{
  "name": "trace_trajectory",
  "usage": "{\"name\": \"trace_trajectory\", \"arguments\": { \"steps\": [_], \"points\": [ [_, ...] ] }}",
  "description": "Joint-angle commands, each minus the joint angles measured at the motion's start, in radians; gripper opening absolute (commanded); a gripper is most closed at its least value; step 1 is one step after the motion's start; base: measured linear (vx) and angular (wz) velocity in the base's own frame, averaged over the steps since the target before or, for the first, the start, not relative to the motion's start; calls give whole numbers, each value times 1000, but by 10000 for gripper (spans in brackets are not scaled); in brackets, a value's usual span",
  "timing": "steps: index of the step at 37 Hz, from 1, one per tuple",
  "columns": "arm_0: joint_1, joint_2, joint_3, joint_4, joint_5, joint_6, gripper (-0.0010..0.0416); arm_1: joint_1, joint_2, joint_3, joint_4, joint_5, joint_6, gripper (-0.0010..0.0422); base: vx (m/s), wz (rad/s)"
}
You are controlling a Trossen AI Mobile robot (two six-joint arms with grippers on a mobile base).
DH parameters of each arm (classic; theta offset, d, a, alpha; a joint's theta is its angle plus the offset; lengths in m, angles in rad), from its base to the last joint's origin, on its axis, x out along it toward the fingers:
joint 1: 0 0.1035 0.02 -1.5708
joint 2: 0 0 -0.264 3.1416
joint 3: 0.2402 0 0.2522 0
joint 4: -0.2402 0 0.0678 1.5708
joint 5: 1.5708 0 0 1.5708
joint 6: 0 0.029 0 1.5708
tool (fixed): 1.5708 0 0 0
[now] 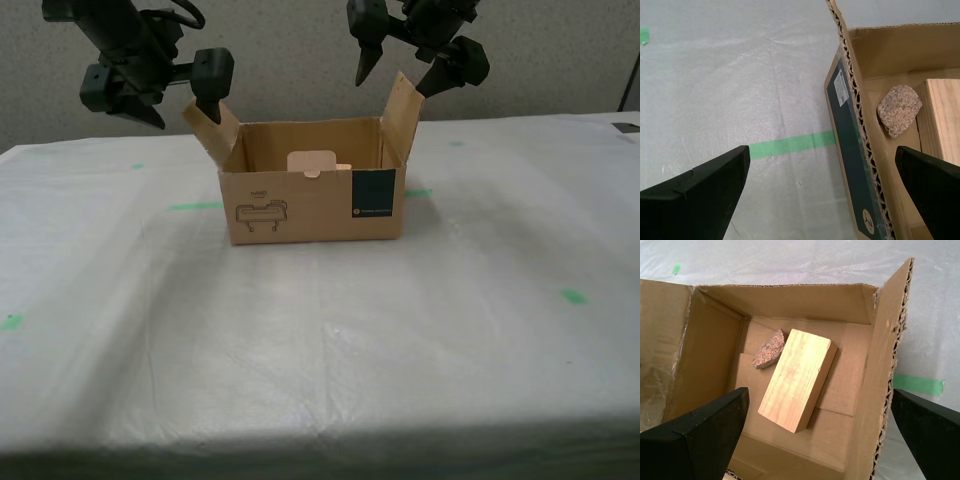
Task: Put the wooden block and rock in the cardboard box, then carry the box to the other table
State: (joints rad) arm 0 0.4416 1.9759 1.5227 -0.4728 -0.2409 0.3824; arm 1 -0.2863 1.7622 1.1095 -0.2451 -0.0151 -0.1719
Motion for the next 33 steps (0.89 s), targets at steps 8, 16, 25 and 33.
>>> {"name": "trace_trajectory", "arguments": {
  "steps": [8, 16, 25, 33],
  "points": [
    [0, -1, 1, 2, 3, 18, 394, 0, -1, 1, 9, -3, 18, 398, 0, 0],
    [0, -7, 1, -23, -1, 17, 394, 1, -3, 9, 3, -4, 42, 398, 0, 0],
    [-2, -47, 1, -40, -1, 11, 394, 5, -74, 8, -11, -3, 42, 398, 0, 0],
    [-2, -110, 52, -162, 0, -27, 394, 8, -185, 8, -37, -4, 50, 398, 0, 0]
  ]
}}
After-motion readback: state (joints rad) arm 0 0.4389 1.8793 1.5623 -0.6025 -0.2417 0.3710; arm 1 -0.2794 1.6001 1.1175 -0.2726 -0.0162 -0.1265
